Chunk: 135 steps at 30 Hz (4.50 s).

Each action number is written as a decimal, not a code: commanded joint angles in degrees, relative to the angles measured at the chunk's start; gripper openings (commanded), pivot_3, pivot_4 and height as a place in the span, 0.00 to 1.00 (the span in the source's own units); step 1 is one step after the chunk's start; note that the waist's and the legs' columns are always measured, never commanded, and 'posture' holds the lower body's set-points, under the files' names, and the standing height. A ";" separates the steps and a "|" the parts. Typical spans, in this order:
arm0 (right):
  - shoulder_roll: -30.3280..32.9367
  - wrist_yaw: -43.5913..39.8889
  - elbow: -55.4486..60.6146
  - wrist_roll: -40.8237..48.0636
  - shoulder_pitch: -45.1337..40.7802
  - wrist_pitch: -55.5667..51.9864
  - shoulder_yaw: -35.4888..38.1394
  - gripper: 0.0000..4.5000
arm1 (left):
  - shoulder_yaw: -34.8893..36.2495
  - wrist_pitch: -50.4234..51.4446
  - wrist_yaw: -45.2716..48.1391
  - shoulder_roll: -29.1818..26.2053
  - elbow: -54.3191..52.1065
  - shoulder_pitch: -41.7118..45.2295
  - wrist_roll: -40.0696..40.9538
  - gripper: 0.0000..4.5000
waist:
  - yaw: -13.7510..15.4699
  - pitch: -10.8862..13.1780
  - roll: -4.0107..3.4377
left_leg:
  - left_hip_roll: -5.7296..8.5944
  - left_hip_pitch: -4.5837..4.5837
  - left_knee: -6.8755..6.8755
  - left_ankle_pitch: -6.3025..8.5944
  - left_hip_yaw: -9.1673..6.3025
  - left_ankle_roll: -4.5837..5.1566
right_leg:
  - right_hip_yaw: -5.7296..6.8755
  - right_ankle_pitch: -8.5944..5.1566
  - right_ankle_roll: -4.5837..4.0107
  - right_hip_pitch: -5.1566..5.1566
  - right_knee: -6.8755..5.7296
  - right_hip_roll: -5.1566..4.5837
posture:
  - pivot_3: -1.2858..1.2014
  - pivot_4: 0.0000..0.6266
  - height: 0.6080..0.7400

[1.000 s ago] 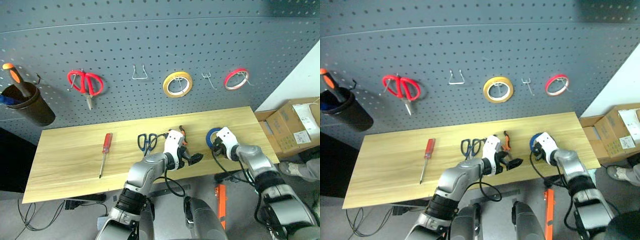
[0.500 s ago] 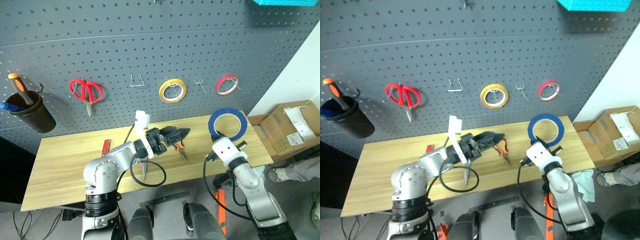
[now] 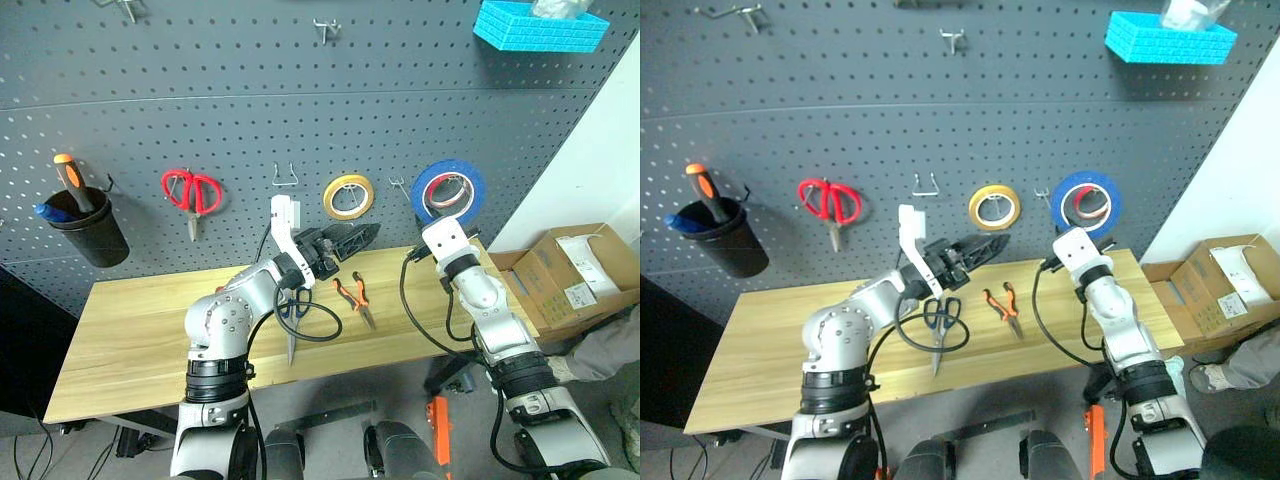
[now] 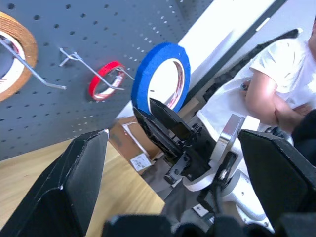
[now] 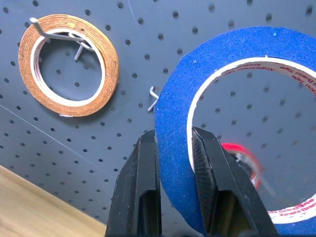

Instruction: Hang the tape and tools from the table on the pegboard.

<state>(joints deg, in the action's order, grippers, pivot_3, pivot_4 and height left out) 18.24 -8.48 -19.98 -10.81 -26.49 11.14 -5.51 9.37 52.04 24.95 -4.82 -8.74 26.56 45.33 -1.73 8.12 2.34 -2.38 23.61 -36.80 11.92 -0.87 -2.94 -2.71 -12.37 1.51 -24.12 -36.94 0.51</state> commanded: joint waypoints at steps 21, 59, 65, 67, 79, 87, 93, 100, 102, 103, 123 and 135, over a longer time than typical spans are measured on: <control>-1.62 -14.98 -5.52 11.32 -5.96 4.29 1.51 0.12 | 0.59 -1.23 -2.28 -2.15 -2.97 -1.18 2.63 1.00 | 0.16 -0.09 -0.12 | -0.09 -0.18 -0.14 -0.02 0.03 0.02 | -0.09 0.04 -0.02 0.08 -0.20 0.12 | 0.56 0.08 1.00; -2.78 -24.22 13.40 13.94 5.83 -43.19 -5.87 0.99 | -10.53 -0.72 0.40 -11.05 -11.72 -16.89 -3.96 1.00 | -0.07 0.26 -0.34 | -0.26 -0.52 0.03 -0.01 0.17 0.04 | -0.30 -0.25 -0.51 0.11 -0.38 0.25 | 0.56 0.25 1.00; -8.24 -20.87 5.50 13.43 -3.73 -52.82 -7.22 0.99 | -11.28 -7.53 -5.16 -11.60 -8.41 -23.44 -12.92 1.00 | 0.39 2.34 -0.51 | -0.19 -0.84 -0.02 -0.01 0.15 0.05 | -0.76 -0.43 -0.82 -0.06 -0.99 0.44 | 0.57 0.33 1.00; -9.57 -19.90 0.32 13.24 -6.82 -52.51 -6.88 0.99 | -9.05 -7.26 -7.75 -9.38 -8.83 -22.91 -12.12 1.00 | 0.79 2.99 -0.59 | -0.17 -0.84 -0.07 -0.01 0.04 0.04 | -0.77 -0.43 -0.82 -0.05 -0.93 0.45 | 0.58 0.36 1.00; -11.00 -17.60 -21.88 10.47 -17.38 -45.09 -6.49 0.99 | -6.38 -2.66 -10.72 -8.68 -13.51 -20.44 -10.81 1.00 | 2.09 5.09 -0.50 | -0.09 -0.32 0.13 0.38 0.42 0.38 | -1.14 -0.69 -0.13 -0.31 -0.73 0.45 | 0.60 0.43 1.00; -13.95 -17.46 -28.45 10.33 -21.17 -44.97 -5.41 0.99 | -5.45 -1.54 -10.82 -9.02 -15.15 -21.30 -10.55 1.00 | 2.20 6.15 -0.53 | -0.12 -0.22 0.33 0.69 0.15 0.43 | -0.92 -0.96 -0.02 -0.39 -0.71 0.44 | 0.60 0.45 1.00; -15.96 -15.94 -32.61 9.75 -23.41 -45.63 -4.61 0.99 | -5.22 -0.76 -11.49 -8.46 -16.84 -23.03 -10.57 1.00 | 2.41 6.63 -0.52 | -0.09 -0.19 0.31 0.69 0.10 0.43 | -0.88 -0.97 -0.03 -0.40 -0.68 0.42 | 0.61 0.46 1.00; -15.48 -13.01 -38.69 6.45 -24.58 -40.29 -5.77 0.99 | -5.11 -0.54 -12.13 -8.13 -17.31 -23.25 -10.45 1.00 | 2.80 6.72 -0.53 | -0.09 -0.19 0.31 0.69 0.08 0.44 | -0.84 -1.04 -0.13 -0.40 -0.68 0.43 | 0.61 0.46 1.00; -15.44 -13.18 -39.36 5.69 -24.21 -39.51 -6.04 0.99 | -5.18 -0.56 -12.16 -8.06 -17.24 -23.16 -10.51 1.00 | 2.92 6.74 -0.53 | -0.09 -0.19 0.31 0.69 0.08 0.43 | -0.84 -1.05 -0.14 -0.39 -0.67 0.43 | 0.61 0.46 1.00; -15.38 -13.10 -39.49 5.24 -23.97 -39.09 -6.26 0.95 | -5.18 -0.56 -12.12 -8.01 -17.06 -22.97 -10.49 1.00 | 2.94 6.74 -0.53 | -0.09 -0.19 0.31 0.69 0.08 0.43 | -0.84 -1.06 -0.16 -0.39 -0.67 0.43 | 0.61 0.46 1.00; -14.64 -19.78 1.53 18.79 -6.90 -47.24 3.23 0.39 | -1.50 -0.98 -9.50 -8.57 -12.27 -18.40 -8.13 1.00 | 3.14 6.77 -0.54 | -0.14 0.26 0.54 0.69 -0.15 0.42 | -0.55 -1.06 -0.17 -0.57 -0.18 0.42 | 0.58 0.37 1.00; -21.94 -17.58 39.59 24.95 5.00 -37.70 -4.45 0.39 | 8.03 -0.34 -5.01 -7.98 -11.78 -17.67 4.35 1.00 | 2.92 6.06 -0.48 | -0.23 1.16 0.67 0.51 -0.67 -0.16 | 0.20 -1.04 -0.09 -1.39 -0.22 0.38 | 0.58 0.18 1.00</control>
<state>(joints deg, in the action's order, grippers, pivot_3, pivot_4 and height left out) -2.10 -26.37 17.69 14.87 -17.99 -33.60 -8.19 16.11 52.24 18.51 -13.05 -18.48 7.68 46.44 1.20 14.18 1.86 -2.60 24.77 -36.13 12.31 -1.54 -3.30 -2.50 -13.40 1.40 -25.51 -37.17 0.89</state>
